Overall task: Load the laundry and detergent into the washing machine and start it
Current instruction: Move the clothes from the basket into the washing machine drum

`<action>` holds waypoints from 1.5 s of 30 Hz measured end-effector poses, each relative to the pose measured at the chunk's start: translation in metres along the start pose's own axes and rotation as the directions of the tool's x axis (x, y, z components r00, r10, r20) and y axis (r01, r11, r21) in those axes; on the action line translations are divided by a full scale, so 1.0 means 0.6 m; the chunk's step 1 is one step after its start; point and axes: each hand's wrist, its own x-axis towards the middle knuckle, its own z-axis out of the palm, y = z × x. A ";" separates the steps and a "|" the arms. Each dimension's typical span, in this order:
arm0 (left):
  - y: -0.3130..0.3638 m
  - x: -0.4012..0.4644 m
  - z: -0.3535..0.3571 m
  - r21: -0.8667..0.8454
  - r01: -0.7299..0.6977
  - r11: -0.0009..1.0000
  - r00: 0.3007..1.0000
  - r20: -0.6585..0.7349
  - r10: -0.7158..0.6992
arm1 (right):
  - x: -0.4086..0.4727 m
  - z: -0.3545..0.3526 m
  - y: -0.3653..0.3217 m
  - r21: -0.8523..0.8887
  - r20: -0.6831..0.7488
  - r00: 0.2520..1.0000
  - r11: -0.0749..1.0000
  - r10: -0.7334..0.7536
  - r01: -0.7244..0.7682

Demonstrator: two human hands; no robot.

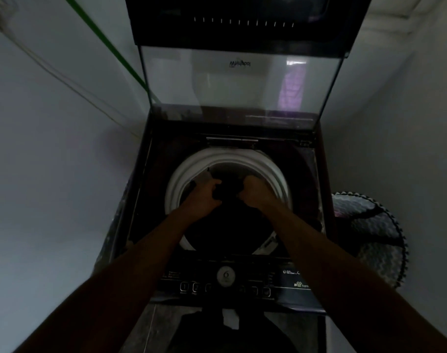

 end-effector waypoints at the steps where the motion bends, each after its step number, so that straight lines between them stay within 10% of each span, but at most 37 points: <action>1: -0.002 0.003 0.004 -0.009 0.020 1.000 1.000 0.000 -0.020 | -0.002 0.000 0.000 -0.004 0.007 1.000 1.000 0.010 -0.010; 22: 0.150 0.072 0.134 0.147 -0.227 0.963 0.960 -0.132 0.247 | -0.082 -0.141 0.095 0.224 -0.443 0.885 0.974 0.141 -0.042; 35: 0.321 0.100 0.377 0.515 -0.699 0.496 0.619 0.090 0.780 | -0.169 -0.182 0.395 0.493 -0.338 0.792 0.812 0.508 -0.311; 45: 0.372 0.231 0.553 0.451 -0.606 0.655 0.738 0.627 0.251 | -0.152 -0.117 0.616 0.462 -0.171 0.726 0.705 0.666 -0.538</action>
